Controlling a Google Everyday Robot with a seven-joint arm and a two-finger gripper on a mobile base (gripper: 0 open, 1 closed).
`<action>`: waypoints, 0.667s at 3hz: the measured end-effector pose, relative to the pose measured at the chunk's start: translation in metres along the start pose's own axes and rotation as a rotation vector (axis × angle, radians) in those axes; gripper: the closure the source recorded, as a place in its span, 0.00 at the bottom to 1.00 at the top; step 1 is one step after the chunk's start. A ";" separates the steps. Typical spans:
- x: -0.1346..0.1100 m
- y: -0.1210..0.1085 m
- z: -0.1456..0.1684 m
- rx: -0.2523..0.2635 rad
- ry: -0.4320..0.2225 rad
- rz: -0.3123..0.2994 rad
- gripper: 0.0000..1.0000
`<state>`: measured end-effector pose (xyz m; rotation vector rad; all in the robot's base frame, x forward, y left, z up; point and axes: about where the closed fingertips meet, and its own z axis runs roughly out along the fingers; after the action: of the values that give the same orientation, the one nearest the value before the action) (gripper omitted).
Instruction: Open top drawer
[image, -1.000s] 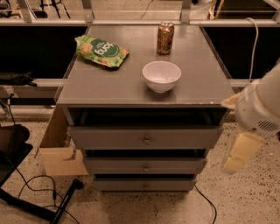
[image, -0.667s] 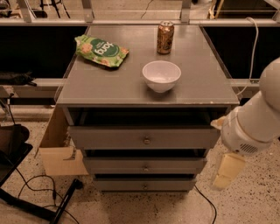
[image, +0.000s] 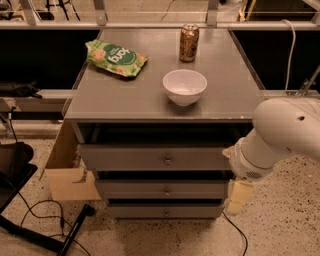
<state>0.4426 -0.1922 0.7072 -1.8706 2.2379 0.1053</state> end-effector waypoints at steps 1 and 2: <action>0.003 -0.025 0.017 0.019 0.014 -0.043 0.00; 0.003 -0.049 0.023 0.046 0.019 -0.076 0.00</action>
Offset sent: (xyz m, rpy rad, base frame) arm 0.0801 -0.0117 -0.0231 -0.0489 -0.0937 0.0917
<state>0.4927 -0.1997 0.6889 -1.9373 2.1589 0.0236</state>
